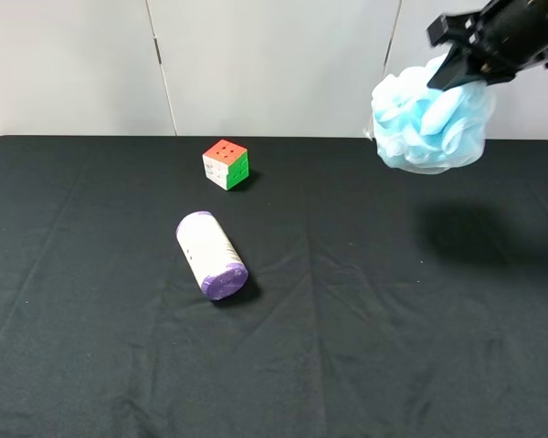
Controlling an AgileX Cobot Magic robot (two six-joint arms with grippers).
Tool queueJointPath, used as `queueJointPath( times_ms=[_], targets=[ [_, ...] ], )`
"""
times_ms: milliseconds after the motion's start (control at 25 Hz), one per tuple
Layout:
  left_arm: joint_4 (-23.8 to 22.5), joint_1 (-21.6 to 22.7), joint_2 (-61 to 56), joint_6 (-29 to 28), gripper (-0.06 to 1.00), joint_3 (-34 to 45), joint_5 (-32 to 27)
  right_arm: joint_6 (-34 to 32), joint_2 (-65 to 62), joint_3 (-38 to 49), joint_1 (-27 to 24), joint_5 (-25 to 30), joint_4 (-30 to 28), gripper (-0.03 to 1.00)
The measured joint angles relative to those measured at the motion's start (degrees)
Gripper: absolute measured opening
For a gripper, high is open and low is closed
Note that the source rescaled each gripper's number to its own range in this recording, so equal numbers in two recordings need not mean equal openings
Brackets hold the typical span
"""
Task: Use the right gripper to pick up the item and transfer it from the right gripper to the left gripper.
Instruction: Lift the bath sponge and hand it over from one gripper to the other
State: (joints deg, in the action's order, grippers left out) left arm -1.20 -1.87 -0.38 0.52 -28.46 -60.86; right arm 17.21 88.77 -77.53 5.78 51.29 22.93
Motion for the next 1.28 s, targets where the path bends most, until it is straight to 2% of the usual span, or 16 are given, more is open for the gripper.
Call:
queueJointPath(
  times_ms=[240, 520, 720, 800, 960, 1120, 1280],
  targets=[
    [0.1, 0.0, 0.0, 0.0, 0.89, 0.0, 0.0, 0.0, -5.7, 0.0, 0.0, 5.2, 0.8, 0.05],
    [2.2, 0.0, 0.0, 0.0, 0.89, 0.0, 0.0, 0.1, -7.3, 0.1, 0.0, 12.3, 6.8, 0.05],
    [3.9, 0.0, 2.8, 0.5, 0.89, -0.9, 0.4, 1.3, -7.3, 0.1, 4.3, 13.7, 7.7, 0.03],
    [5.7, 0.0, 6.8, 2.6, 0.89, -2.5, 0.9, 1.3, -7.3, 0.2, 7.5, 13.7, 7.7, 0.03],
    [9.3, 0.0, 17.0, 11.7, 0.89, -5.1, 3.7, 0.8, -7.3, 0.2, 12.7, 11.2, 8.2, 0.03],
    [15.1, -0.1, 27.1, 22.5, 0.89, -5.5, 11.3, 0.0, -7.2, 0.3, 16.1, 7.9, 8.8, 0.03],
    [22.4, -4.6, 35.3, 30.0, 0.89, -5.7, 20.7, -0.2, -5.9, 0.3, 16.7, 7.7, 9.9, 0.03]
  ],
)
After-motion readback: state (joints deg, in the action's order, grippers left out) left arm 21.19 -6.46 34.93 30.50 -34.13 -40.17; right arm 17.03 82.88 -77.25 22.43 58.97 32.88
